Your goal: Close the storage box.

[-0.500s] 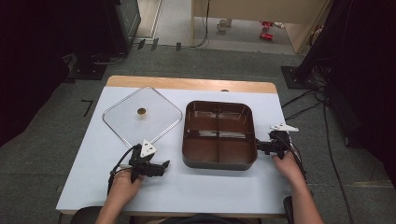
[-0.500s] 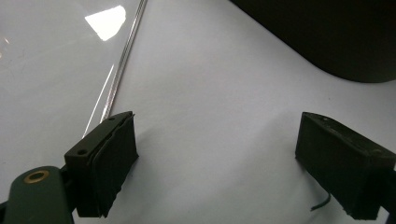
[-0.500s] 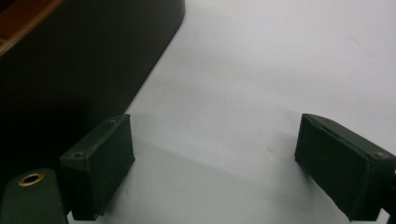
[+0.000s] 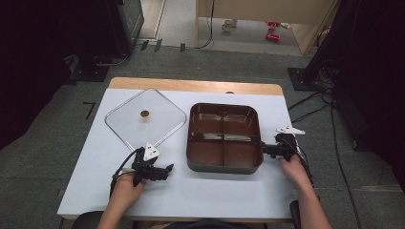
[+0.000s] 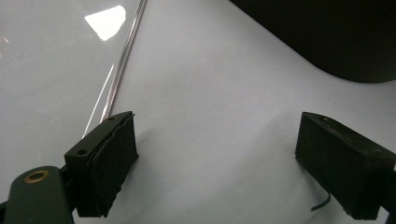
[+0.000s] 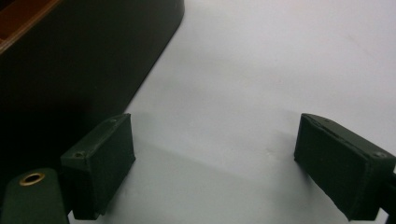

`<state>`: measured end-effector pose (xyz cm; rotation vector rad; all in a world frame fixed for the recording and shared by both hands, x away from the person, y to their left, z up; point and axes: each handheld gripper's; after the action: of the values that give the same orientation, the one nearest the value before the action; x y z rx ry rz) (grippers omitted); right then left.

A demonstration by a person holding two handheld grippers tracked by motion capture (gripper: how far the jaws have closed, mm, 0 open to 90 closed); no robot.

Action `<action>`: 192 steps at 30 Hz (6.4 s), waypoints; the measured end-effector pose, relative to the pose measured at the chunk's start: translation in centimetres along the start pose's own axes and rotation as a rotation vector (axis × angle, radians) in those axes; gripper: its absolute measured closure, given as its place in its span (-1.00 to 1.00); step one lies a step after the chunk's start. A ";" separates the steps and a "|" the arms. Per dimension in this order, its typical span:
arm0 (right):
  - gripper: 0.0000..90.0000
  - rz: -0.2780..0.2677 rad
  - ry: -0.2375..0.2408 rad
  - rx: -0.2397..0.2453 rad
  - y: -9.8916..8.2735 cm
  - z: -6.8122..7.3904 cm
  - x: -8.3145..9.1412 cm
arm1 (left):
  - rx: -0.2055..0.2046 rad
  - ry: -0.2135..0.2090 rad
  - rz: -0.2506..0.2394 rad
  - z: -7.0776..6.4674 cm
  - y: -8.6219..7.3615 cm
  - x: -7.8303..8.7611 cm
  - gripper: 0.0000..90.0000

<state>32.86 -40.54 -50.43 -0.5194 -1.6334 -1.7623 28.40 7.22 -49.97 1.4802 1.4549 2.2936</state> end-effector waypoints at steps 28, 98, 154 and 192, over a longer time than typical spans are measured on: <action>-0.75 0.001 -0.002 0.002 0.0 0.0 0.0 | 0.000 0.001 0.001 0.0 0.0 0.0 -0.72; -0.75 0.001 -0.003 0.005 0.0 0.0 0.0 | 0.006 -0.116 0.090 6.0 7.9 0.3 -0.35; -0.75 -0.003 -0.010 0.009 0.0 0.1 0.0 | 0.189 0.119 0.093 17.7 5.8 -4.7 -0.08; -0.75 -0.002 -0.008 0.008 0.0 0.1 0.0 | 0.172 0.102 0.042 17.1 6.9 -3.0 0.32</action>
<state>32.84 -40.44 -50.45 -0.5224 -1.6463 -1.7569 45.45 13.44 -45.35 1.4673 1.7038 2.3532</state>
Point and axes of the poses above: each handheld gripper's, and its own axes: x roughly backward along the jaws, y roughly out of its top, z roughly to its left, and after that the axes turned 8 degrees about -x, right-handed
